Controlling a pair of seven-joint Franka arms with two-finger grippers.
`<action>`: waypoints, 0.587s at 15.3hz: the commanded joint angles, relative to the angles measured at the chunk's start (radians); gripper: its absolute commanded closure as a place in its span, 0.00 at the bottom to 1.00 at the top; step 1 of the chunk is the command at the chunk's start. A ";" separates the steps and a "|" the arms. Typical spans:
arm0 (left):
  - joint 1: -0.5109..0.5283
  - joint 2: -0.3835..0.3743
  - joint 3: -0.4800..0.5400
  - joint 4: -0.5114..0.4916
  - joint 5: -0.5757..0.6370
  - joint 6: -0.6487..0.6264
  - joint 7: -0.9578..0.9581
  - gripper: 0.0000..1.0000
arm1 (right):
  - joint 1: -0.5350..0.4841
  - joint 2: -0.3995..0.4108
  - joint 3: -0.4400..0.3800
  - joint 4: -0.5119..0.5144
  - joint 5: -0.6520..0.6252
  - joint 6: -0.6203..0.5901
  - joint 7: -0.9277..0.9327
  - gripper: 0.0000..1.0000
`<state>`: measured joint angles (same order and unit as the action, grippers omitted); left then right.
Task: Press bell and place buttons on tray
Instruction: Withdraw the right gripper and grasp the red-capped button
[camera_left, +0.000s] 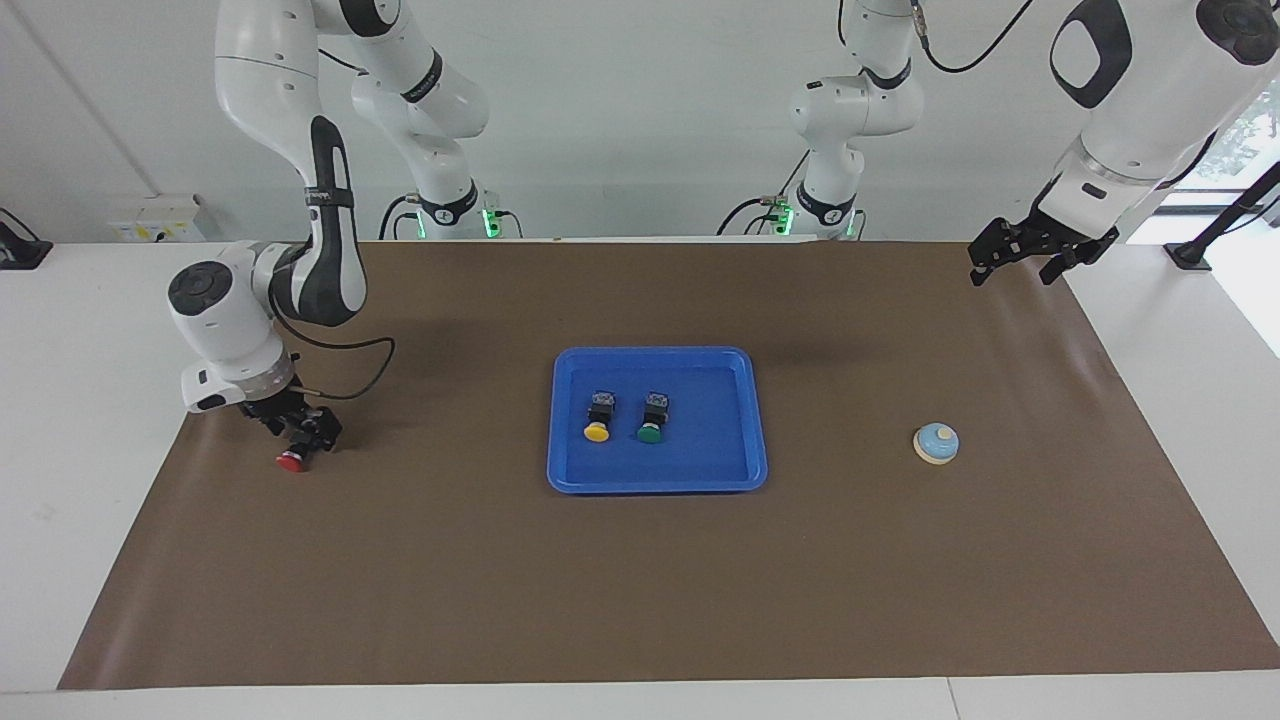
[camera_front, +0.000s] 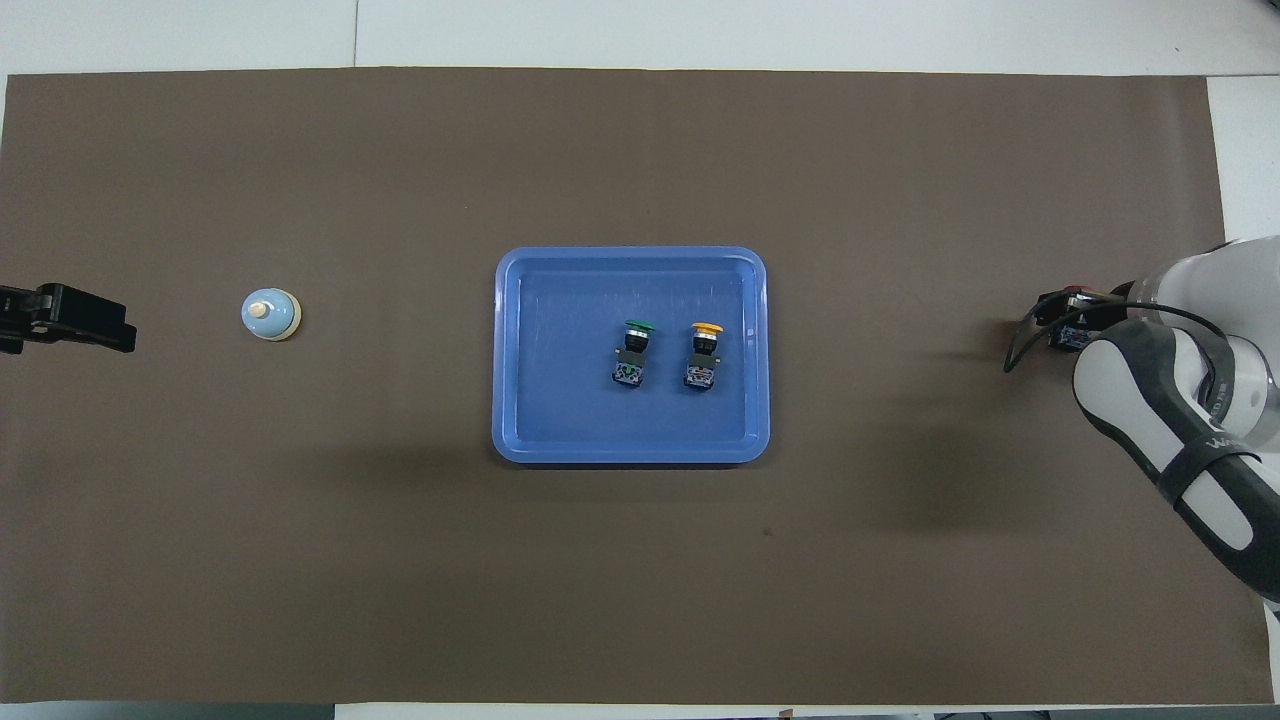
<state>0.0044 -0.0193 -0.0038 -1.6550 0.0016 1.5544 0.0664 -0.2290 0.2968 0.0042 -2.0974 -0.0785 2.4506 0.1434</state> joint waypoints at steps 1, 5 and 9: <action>-0.001 -0.002 0.007 0.012 -0.015 -0.016 0.009 0.00 | -0.007 -0.005 0.013 -0.015 -0.013 0.007 -0.013 1.00; -0.001 -0.004 0.007 0.012 -0.015 -0.016 0.009 0.00 | 0.016 -0.019 0.022 0.006 -0.012 -0.030 -0.025 1.00; -0.001 -0.002 0.007 0.012 -0.015 -0.016 0.009 0.00 | 0.126 -0.048 0.022 0.127 0.005 -0.212 0.025 1.00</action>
<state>0.0044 -0.0193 -0.0038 -1.6550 0.0016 1.5544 0.0664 -0.1538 0.2743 0.0214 -2.0417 -0.0784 2.3456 0.1369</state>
